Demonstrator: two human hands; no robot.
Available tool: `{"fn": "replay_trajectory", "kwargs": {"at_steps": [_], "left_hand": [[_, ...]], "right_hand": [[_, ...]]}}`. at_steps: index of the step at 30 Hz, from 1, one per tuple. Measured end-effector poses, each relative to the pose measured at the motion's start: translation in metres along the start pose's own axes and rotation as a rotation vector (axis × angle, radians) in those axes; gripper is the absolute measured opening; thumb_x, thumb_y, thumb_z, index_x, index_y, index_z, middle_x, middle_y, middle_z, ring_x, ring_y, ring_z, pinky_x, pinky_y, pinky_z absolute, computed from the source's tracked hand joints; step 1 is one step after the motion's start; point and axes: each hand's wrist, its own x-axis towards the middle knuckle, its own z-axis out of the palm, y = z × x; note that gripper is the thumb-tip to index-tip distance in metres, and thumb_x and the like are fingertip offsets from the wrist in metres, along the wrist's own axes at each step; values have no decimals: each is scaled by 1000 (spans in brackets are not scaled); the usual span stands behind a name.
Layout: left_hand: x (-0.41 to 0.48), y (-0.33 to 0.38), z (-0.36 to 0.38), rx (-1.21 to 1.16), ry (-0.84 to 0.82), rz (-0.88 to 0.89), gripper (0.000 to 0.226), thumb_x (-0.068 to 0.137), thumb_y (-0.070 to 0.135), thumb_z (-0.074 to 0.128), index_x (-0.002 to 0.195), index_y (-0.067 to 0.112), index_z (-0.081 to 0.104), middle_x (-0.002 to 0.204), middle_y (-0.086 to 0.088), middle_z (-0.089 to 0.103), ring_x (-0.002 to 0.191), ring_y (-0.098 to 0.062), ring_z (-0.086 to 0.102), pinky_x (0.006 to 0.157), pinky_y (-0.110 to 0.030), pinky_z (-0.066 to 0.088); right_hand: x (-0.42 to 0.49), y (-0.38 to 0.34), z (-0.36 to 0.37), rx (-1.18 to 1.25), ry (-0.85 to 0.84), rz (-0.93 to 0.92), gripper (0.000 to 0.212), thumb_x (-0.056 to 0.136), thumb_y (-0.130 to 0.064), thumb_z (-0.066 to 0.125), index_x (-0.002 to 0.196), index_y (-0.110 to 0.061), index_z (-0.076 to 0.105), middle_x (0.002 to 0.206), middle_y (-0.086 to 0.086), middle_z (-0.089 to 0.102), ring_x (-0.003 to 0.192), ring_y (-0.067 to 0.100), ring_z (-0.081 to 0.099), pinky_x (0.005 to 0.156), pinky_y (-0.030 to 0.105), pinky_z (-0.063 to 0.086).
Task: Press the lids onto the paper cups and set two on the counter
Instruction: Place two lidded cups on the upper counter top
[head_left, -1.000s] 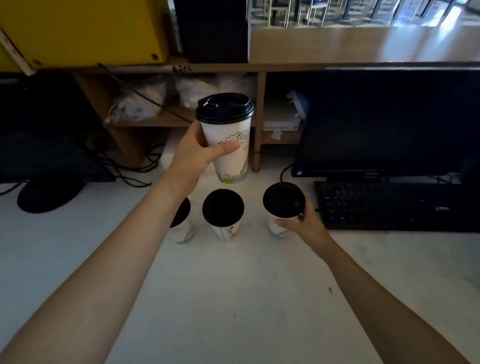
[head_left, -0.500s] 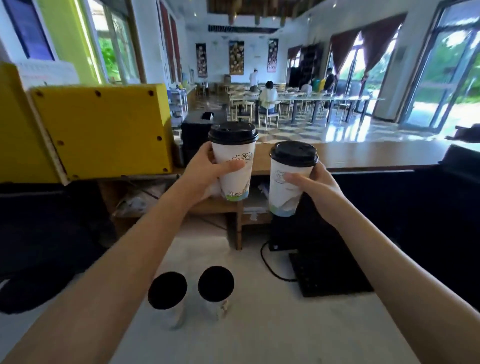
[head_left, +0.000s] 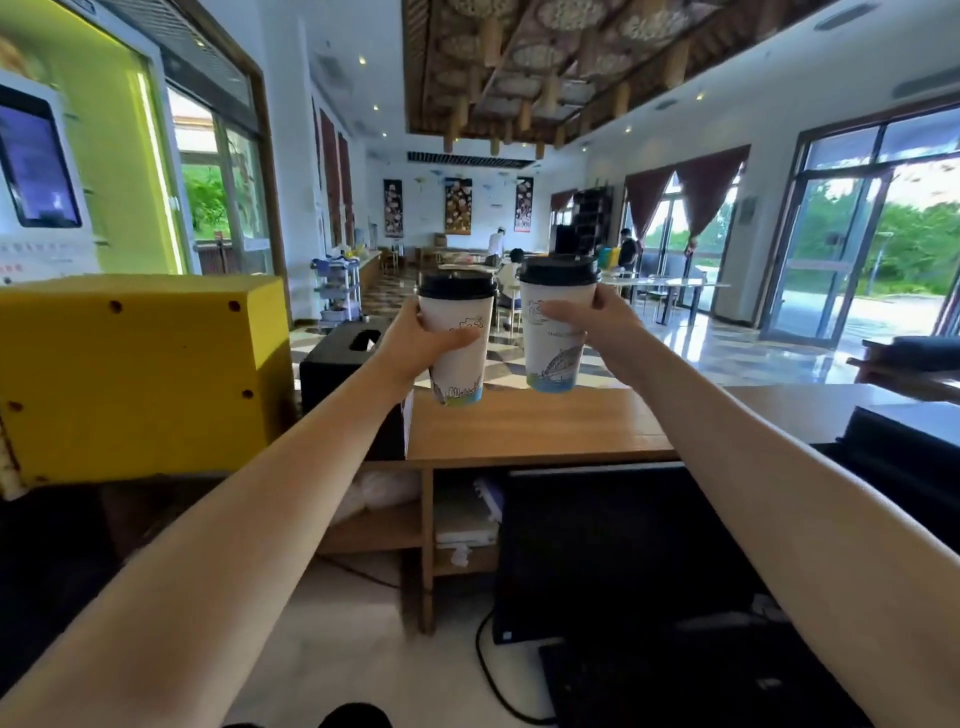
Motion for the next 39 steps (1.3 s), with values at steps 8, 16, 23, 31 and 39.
{"fn": "replay_trajectory", "kwargs": {"at_steps": [8, 16, 23, 31, 39], "left_hand": [[47, -80, 39, 110, 174, -120, 50, 72, 9, 79, 109, 6, 46, 106, 1, 58, 96, -16, 57, 85, -35, 50], [61, -137, 43, 55, 239, -128, 80, 57, 28, 87, 124, 12, 47, 124, -8, 61, 110, -24, 60, 91, -46, 53], [51, -134, 55, 120, 244, -114, 58, 77, 17, 74, 125, 15, 41, 116, 0, 55, 108, -18, 55, 87, -34, 48], [36, -95, 55, 290, 116, -415, 52, 91, 25, 58, 135, 2, 42, 137, -14, 51, 123, -30, 51, 73, -29, 43], [-4, -8, 39, 724, -199, -585, 60, 99, 42, 37, 145, 5, 28, 147, -14, 39, 128, -32, 46, 91, -40, 43]], "right_hand": [[66, 114, -4, 2, 100, 178, 64, 68, -25, 82, 123, -13, 50, 119, 4, 62, 103, 25, 61, 86, 44, 53], [73, 169, -7, 8, 54, 167, 64, 72, -21, 79, 126, -11, 45, 118, 4, 61, 104, 21, 60, 82, 36, 52], [66, 177, -7, -84, 50, 157, 58, 76, -32, 75, 122, -15, 45, 117, 7, 58, 105, 22, 57, 87, 37, 51], [43, 126, -17, -276, -145, 438, 58, 90, -36, 59, 136, -5, 42, 143, 8, 45, 134, 26, 40, 104, 39, 34], [3, 33, -20, -684, -231, 560, 81, 88, -46, 58, 147, -5, 20, 151, 19, 30, 131, 38, 41, 105, 48, 40]]}}
